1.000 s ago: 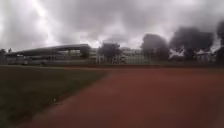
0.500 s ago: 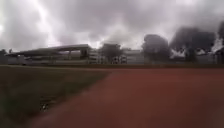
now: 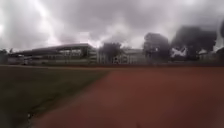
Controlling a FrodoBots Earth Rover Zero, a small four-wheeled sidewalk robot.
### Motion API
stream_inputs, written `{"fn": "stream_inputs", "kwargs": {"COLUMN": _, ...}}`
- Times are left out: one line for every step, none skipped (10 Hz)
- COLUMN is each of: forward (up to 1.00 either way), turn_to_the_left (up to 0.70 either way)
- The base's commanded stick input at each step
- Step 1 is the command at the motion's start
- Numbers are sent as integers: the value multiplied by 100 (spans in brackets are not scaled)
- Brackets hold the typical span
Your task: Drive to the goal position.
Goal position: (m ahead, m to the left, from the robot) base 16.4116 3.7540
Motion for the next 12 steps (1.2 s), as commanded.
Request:
{"fn": "stream_inputs", "kwargs": {"forward": 70, "turn_to_the_left": 0}}
{"fn": "stream_inputs", "kwargs": {"forward": 70, "turn_to_the_left": 0}}
{"fn": "stream_inputs", "kwargs": {"forward": 70, "turn_to_the_left": 0}}
{"fn": "stream_inputs", "kwargs": {"forward": 70, "turn_to_the_left": 0}}
{"fn": "stream_inputs", "kwargs": {"forward": 70, "turn_to_the_left": 0}}
{"fn": "stream_inputs", "kwargs": {"forward": 70, "turn_to_the_left": 0}}
{"fn": "stream_inputs", "kwargs": {"forward": 70, "turn_to_the_left": 0}}
{"fn": "stream_inputs", "kwargs": {"forward": 70, "turn_to_the_left": 0}}
{"fn": "stream_inputs", "kwargs": {"forward": 70, "turn_to_the_left": 0}}
{"fn": "stream_inputs", "kwargs": {"forward": 70, "turn_to_the_left": 0}}
{"fn": "stream_inputs", "kwargs": {"forward": 70, "turn_to_the_left": 0}}
{"fn": "stream_inputs", "kwargs": {"forward": 70, "turn_to_the_left": 0}}
